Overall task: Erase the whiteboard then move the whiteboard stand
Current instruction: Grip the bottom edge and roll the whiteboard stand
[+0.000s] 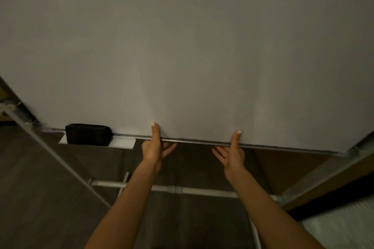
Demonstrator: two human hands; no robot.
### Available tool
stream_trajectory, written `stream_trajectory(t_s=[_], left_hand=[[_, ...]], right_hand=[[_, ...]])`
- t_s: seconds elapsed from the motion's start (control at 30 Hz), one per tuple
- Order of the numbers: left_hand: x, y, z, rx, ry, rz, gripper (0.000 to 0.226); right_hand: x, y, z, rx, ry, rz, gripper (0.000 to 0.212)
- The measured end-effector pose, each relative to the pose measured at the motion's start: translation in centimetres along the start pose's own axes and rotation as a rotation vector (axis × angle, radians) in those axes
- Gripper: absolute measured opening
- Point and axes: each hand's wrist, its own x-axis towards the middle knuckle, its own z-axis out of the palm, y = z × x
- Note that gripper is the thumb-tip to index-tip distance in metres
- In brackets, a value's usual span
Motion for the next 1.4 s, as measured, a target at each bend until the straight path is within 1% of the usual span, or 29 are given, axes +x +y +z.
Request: stream_trajectory(t_s=[0.03,0.07,0.13,0.2,0.27,0.37,0.4,0.5,0.6,0.67,0.77,0.83,0.97,1.03,1.1,1.17,1.2,1.27,1.3,1.33,1.4], left_hand=[[1.1,0.6,-0.1,0.001,0.009,0.006,0.079],[2.0,1.2,-0.2,0.009,0.015,0.013,0.077],[4.1,2.4,-0.4,0.022,0.018,0.02,0.064],[5.6,3.3,-0.6,0.043,0.009,0.035,0.059],[7.8,4.4,-1.3,0.066,0.011,0.04,0.065],[10.3,6.1,-2.4,0.083,-0.001,0.038,0.082],[10.9,6.7,-2.7,0.098,-0.007,0.036,0.083],[13.5,8.5,-3.4,0.098,-0.011,0.018,0.074],[16.3,10.7,-3.7,0.105,0.025,0.025,0.085],[18.1,12.1,-4.0,0.111,0.043,0.032,0.084],[21.6,14.8,-5.2,0.124,0.057,0.032,0.07],[23.5,16.6,-5.9,0.136,0.035,0.018,0.067],[26.8,20.0,-7.0,0.141,0.002,0.013,0.054],[28.7,21.5,-7.5,0.133,0.014,0.021,0.053],[31.1,23.2,-8.2,0.128,0.04,0.035,0.056],[33.6,24.8,-9.1,0.14,0.049,0.039,0.066],[34.7,25.6,-9.5,0.158,0.043,0.041,0.076],[37.1,27.3,-10.1,0.204,0.034,0.039,0.093],[38.1,28.1,-10.5,0.211,0.035,0.042,0.095],[39.1,28.7,-10.8,0.209,0.038,0.049,0.091],[41.8,30.8,-11.2,0.201,0.045,0.06,0.073]], right_hand=[[0.8,0.1,1.2,-0.006,-0.007,0.007,0.091],[1.4,0.1,2.2,-0.013,-0.014,0.009,0.091],[2.7,0.4,4.3,-0.029,-0.028,0.011,0.091],[3.7,0.3,6.0,-0.037,-0.051,0.012,0.087],[4.8,0.9,8.3,-0.043,-0.069,0.019,0.087],[6.0,1.7,11.4,-0.037,-0.085,0.025,0.092],[6.4,1.9,12.1,-0.036,-0.08,0.023,0.092],[7.9,2.3,15.0,-0.061,-0.08,0.005,0.089],[9.4,2.7,18.5,-0.1,-0.104,-0.005,0.089],[10.3,2.9,20.9,-0.103,-0.12,0.001,0.082],[12.1,3.9,25.0,-0.129,-0.144,0.016,0.073],[13.2,4.3,27.1,-0.141,-0.162,0.021,0.066],[15.3,5.0,31.4,-0.204,-0.215,0.038,0.075],[16.5,5.5,33.6,-0.232,-0.237,0.045,0.072],[17.9,6.2,36.2,-0.245,-0.25,0.054,0.062],[19.2,6.9,38.7,-0.265,-0.269,0.063,0.057],[19.6,7.2,40.0,-0.279,-0.278,0.065,0.06],[20.9,7.9,42.6,-0.3,-0.285,0.063,0.072],[21.4,8.2,43.8,-0.298,-0.284,0.064,0.077],[22.1,8.5,44.8,-0.3,-0.293,0.069,0.08],[23.9,9.5,47.9,-0.317,-0.332,0.08,0.081]])
